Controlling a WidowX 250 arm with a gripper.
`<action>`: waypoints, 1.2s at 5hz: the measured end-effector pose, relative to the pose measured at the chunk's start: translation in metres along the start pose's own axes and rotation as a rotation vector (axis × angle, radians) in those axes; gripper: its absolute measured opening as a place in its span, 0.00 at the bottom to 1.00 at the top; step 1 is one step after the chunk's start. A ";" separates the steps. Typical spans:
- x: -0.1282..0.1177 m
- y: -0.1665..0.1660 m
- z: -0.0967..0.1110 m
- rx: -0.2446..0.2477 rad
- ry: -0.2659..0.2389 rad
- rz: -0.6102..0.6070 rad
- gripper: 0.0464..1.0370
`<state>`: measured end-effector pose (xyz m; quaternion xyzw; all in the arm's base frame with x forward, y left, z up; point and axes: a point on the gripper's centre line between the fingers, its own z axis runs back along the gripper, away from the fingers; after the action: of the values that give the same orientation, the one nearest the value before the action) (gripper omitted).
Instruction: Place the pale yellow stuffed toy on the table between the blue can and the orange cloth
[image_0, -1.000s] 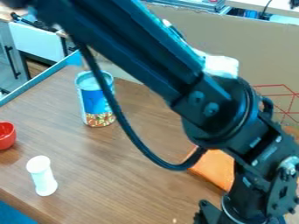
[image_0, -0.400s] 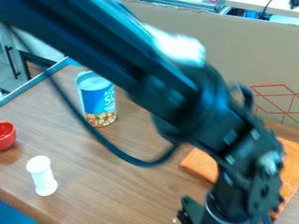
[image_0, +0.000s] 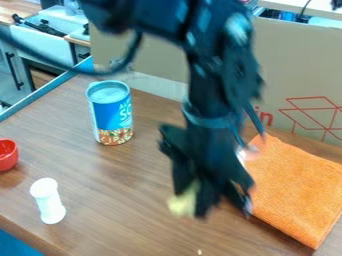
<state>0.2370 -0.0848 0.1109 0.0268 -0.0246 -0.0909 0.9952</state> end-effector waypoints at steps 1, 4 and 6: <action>0.033 0.032 -0.005 0.016 0.003 0.096 0.30; 0.071 0.087 -0.064 0.128 0.159 0.123 0.30; 0.068 0.091 -0.077 0.137 0.196 0.141 0.30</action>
<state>0.3245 -0.0037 0.0427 0.1016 0.0646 -0.0160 0.9926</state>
